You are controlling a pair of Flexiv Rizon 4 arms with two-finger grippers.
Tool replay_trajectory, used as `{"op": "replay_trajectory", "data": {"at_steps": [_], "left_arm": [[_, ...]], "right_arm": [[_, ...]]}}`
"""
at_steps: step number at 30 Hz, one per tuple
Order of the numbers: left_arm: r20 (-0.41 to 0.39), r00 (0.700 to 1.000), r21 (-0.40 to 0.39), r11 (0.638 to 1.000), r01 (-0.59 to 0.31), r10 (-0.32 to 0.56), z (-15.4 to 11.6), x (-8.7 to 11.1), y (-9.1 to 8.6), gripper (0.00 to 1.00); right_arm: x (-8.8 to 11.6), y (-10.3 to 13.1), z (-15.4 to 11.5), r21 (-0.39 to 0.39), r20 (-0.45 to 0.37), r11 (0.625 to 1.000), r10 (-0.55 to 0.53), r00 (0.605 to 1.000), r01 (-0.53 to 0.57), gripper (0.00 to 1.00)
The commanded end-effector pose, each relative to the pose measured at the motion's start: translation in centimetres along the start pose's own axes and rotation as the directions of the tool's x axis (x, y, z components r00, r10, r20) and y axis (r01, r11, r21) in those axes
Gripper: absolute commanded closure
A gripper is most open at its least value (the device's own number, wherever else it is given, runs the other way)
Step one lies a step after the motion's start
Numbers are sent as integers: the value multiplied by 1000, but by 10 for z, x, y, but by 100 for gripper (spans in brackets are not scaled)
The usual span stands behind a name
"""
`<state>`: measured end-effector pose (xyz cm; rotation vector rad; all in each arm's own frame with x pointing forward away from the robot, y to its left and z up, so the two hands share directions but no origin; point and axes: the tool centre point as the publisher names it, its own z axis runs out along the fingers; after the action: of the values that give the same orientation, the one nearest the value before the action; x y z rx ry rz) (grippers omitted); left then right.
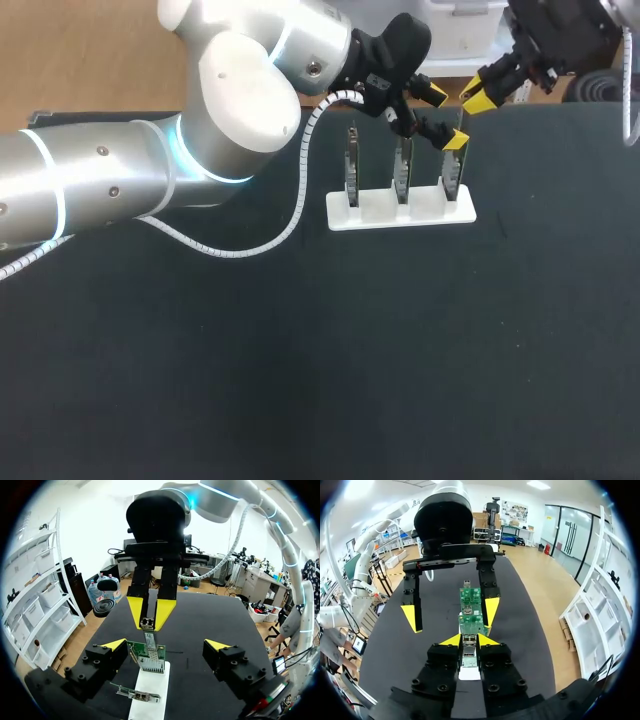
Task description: Pick up the optical module with the left hand, and insert it into the network port with the right hand.
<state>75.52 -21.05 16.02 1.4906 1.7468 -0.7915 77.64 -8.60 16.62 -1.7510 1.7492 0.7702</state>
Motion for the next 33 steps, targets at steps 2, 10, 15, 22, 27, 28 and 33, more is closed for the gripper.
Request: {"op": "replay_trajectory", "data": {"at_steps": [2,10,15,22,27,28,33], "left_arm": [[-1,1000,2,1000,-1,1,0,0,1,0],[-1,1000,2,1000,-1,1,0,0,1,0],[-1,1000,2,1000,-1,1,0,0,1,0],[-1,1000,2,1000,-1,1,0,0,1,0],[-1,1000,2,1000,-1,1,0,0,1,0],[-1,1000,2,1000,-1,1,0,0,1,0],[-1,1000,2,1000,-1,1,0,0,1,0]], "right_arm": [[1,0,1,-2,2,1000,4,1000,-4,100],[3,0,3,-8,1,1000,10,1000,-10,100],[5,0,4,-11,0,1000,14,1000,-14,100],[5,1,6,-16,-2,1000,16,1000,-16,100],[6,1,6,-17,-4,1000,19,1000,-19,100],[6,1,6,-21,-4,1000,18,1000,-18,100],[5,2,6,-24,-4,1000,20,1000,-20,0]]}}
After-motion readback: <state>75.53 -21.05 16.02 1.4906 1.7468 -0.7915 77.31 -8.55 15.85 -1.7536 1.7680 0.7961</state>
